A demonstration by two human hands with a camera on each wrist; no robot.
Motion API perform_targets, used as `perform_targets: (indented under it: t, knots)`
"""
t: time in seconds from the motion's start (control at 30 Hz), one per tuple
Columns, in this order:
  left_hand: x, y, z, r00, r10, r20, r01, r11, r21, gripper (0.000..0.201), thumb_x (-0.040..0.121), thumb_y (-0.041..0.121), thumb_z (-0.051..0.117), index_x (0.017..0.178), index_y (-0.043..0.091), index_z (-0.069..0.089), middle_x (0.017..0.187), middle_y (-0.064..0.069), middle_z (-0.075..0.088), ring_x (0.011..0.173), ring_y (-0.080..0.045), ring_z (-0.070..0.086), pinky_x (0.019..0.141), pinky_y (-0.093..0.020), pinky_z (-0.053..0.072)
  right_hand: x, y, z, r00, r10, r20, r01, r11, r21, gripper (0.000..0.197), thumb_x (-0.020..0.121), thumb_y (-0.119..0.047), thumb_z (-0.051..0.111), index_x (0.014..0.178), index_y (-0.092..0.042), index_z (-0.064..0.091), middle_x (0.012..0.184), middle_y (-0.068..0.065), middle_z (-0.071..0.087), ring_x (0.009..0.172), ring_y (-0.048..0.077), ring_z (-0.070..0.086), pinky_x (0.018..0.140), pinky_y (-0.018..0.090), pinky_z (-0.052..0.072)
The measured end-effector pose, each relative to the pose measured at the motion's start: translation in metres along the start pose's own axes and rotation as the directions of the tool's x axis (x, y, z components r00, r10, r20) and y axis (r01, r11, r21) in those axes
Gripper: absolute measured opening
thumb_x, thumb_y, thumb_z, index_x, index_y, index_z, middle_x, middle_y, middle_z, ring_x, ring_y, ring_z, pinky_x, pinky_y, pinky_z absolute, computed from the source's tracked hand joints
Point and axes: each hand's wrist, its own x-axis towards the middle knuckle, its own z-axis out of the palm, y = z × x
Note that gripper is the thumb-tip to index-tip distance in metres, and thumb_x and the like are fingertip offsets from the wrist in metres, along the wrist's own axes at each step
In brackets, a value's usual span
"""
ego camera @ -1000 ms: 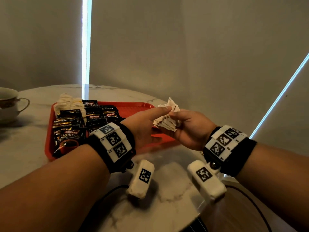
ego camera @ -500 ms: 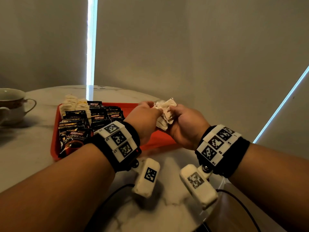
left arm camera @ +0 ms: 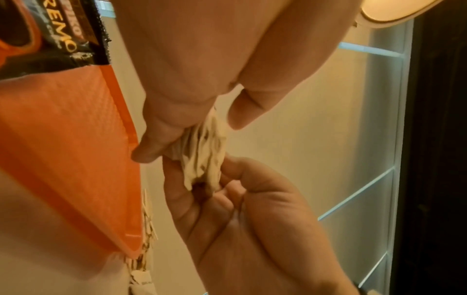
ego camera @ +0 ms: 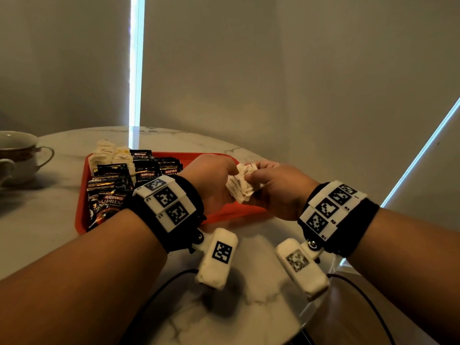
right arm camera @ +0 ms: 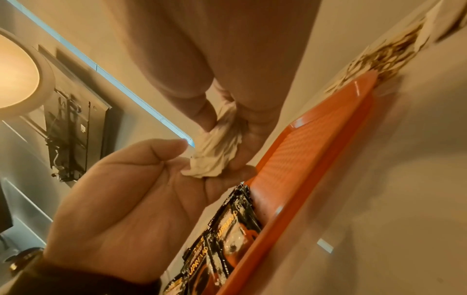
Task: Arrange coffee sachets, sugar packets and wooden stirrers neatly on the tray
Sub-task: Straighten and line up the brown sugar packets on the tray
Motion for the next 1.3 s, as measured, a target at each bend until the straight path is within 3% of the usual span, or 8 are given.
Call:
perform_targets:
  t: [0.27, 0.33, 0.43, 0.6, 0.73, 0.9, 1.07, 1.3]
  knots:
    - [-0.003, 0.002, -0.004, 0.976, 0.070, 0.205, -0.062, 0.997, -0.043, 0.059, 0.072, 0.050, 0.075, 0.118, 0.016, 0.062, 0.107, -0.004, 0.071, 0.102, -0.020, 0.064, 0.091, -0.044, 0.046, -0.008, -0.012, 0.014, 0.980, -0.089, 0.177, 0.029, 0.948, 0.317, 0.036, 0.103, -0.006, 0.034, 0.126, 0.011, 0.055, 0.109, 0.022, 0.068, 0.091, 0.025, 0.070, 0.081, 0.032, 0.062]
    - [-0.006, 0.002, -0.002, 0.960, 0.072, 0.269, -0.042, 0.992, -0.118, 0.037, 0.085, 0.050, 0.067, 0.097, 0.015, 0.071, 0.097, -0.007, 0.071, 0.094, -0.023, 0.065, 0.089, -0.041, 0.047, -0.005, -0.010, 0.021, 0.978, -0.094, 0.186, 0.038, 0.958, 0.285, 0.041, 0.103, -0.005, 0.035, 0.138, 0.012, 0.047, 0.118, 0.023, 0.063, 0.098, 0.026, 0.065, 0.088, 0.033, 0.058]
    - [-0.004, 0.004, -0.003, 0.954, 0.107, 0.279, -0.039, 0.970, -0.240, 0.050, 0.101, 0.032, 0.045, 0.065, 0.014, 0.076, 0.078, -0.007, 0.070, 0.074, -0.021, 0.066, 0.084, -0.036, 0.050, -0.002, -0.007, 0.027, 0.981, -0.098, 0.165, 0.071, 0.984, 0.163, 0.034, 0.102, -0.002, 0.042, 0.132, 0.010, 0.052, 0.111, 0.021, 0.063, 0.092, 0.026, 0.065, 0.084, 0.037, 0.058]
    - [-0.002, 0.007, -0.008, 0.964, 0.060, 0.260, -0.006, 0.979, -0.205, 0.044, 0.102, 0.024, 0.042, 0.073, 0.014, 0.074, 0.082, -0.008, 0.067, 0.082, -0.022, 0.060, 0.098, -0.046, 0.047, -0.001, -0.011, 0.024, 0.971, -0.237, 0.023, 0.229, 0.903, -0.365, 0.007, 0.098, -0.009, 0.059, 0.100, -0.008, 0.065, 0.083, 0.003, 0.069, 0.065, 0.003, 0.066, 0.056, 0.015, 0.051]
    - [-0.002, 0.010, -0.009, 0.982, 0.005, 0.191, 0.039, 0.973, -0.227, 0.034, 0.101, 0.026, 0.044, 0.101, -0.002, 0.064, 0.088, -0.014, 0.068, 0.079, -0.022, 0.066, 0.081, -0.036, 0.059, 0.009, -0.014, 0.005, 0.929, -0.366, 0.043, 0.282, 0.629, -0.724, 0.068, 0.077, -0.055, 0.073, 0.135, -0.030, 0.050, 0.138, 0.002, 0.047, 0.121, 0.016, 0.054, 0.101, 0.035, 0.051]
    - [-0.005, 0.011, -0.007, 0.958, -0.030, 0.286, 0.105, 0.963, -0.249, 0.045, 0.104, 0.042, 0.042, 0.104, 0.005, 0.068, 0.090, -0.010, 0.074, 0.079, -0.021, 0.073, 0.069, -0.027, 0.060, 0.005, -0.021, 0.006, 0.860, -0.317, 0.399, 0.509, 0.470, -0.721, 0.121, 0.058, -0.055, 0.091, 0.155, -0.032, 0.022, 0.149, -0.006, 0.042, 0.131, 0.005, 0.049, 0.108, 0.030, 0.046]
    - [-0.006, 0.011, -0.011, 0.936, -0.055, 0.347, 0.133, 0.970, -0.205, 0.054, 0.098, 0.060, 0.043, 0.110, 0.015, 0.071, 0.101, -0.007, 0.074, 0.090, -0.021, 0.073, 0.082, -0.038, 0.059, 0.007, -0.030, 0.010, 0.846, -0.297, 0.442, 0.531, 0.406, -0.744, 0.098, 0.075, -0.025, 0.088, 0.153, -0.030, 0.028, 0.130, -0.006, 0.060, 0.117, 0.006, 0.060, 0.105, 0.035, 0.050]
    - [-0.005, 0.015, -0.019, 0.891, -0.048, 0.451, 0.169, 0.958, -0.233, 0.030, 0.091, 0.024, 0.052, 0.101, 0.004, 0.071, 0.099, -0.015, 0.071, 0.089, -0.025, 0.071, 0.081, -0.036, 0.059, -0.001, -0.032, 0.008, 0.813, -0.309, 0.493, 0.580, 0.359, -0.732, 0.066, 0.074, -0.029, 0.089, 0.126, -0.034, 0.050, 0.117, -0.014, 0.064, 0.110, 0.001, 0.060, 0.096, 0.026, 0.050]
